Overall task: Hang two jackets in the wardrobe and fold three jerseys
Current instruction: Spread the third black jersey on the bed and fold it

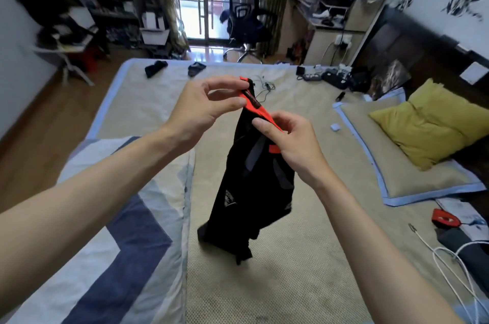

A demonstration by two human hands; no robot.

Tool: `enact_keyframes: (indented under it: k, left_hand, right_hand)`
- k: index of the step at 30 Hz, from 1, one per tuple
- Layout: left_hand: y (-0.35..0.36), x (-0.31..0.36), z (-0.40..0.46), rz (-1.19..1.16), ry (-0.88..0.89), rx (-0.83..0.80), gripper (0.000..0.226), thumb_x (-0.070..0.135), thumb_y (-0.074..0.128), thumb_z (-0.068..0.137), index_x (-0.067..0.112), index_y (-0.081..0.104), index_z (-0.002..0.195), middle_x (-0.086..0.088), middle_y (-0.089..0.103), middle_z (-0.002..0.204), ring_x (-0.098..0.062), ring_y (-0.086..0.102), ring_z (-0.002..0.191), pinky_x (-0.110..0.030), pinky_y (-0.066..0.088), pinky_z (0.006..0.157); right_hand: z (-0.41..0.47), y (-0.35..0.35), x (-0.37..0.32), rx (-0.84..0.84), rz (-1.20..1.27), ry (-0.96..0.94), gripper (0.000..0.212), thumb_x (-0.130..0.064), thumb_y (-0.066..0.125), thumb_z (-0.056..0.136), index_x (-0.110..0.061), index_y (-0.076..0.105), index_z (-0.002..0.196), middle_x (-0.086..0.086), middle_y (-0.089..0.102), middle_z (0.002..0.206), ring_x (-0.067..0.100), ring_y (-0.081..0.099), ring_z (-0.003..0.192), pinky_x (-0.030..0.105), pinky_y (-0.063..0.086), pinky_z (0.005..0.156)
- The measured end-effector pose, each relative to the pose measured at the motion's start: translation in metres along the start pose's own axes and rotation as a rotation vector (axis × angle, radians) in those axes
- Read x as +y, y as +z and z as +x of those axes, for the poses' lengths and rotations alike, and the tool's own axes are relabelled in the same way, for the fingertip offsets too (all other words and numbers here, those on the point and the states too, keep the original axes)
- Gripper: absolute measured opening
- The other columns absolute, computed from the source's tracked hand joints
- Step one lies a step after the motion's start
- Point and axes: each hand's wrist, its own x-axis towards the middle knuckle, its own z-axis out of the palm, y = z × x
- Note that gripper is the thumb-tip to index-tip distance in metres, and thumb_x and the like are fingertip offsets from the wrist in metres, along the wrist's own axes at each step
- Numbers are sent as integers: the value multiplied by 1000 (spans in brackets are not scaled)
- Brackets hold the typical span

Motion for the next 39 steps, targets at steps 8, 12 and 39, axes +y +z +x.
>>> enact_keyframes:
  k: [8, 12, 39]
  left_hand:
    - [-3, 32, 17, 572, 319, -244, 28, 16, 76, 86, 29, 69, 110, -3, 61, 103, -14, 66, 97, -38, 52, 98]
    - [5, 53, 28, 532, 254, -322, 2, 29, 70, 93, 27, 69, 93, 0, 58, 102, -15, 65, 102, -41, 52, 101]
    - [122, 67, 36, 326, 13, -592, 55, 43, 63, 95, 35, 42, 145, 9, 60, 129, -4, 68, 95, -17, 53, 72]
  right_hand:
    - [12, -47, -69, -115, -216, -147, 11, -18, 78, 89, -18, 78, 99, 0, 63, 81, 9, 55, 74, 21, 42, 61]
    - [13, -69, -115, -160, -338, -176, 12, -18, 84, 82, -21, 79, 93, -5, 68, 76, 4, 60, 69, 16, 47, 62]
    - [-45, -191, -190, 138, -553, -316, 20, -34, 81, 85, -15, 78, 90, 0, 75, 82, 6, 71, 75, 15, 53, 66]
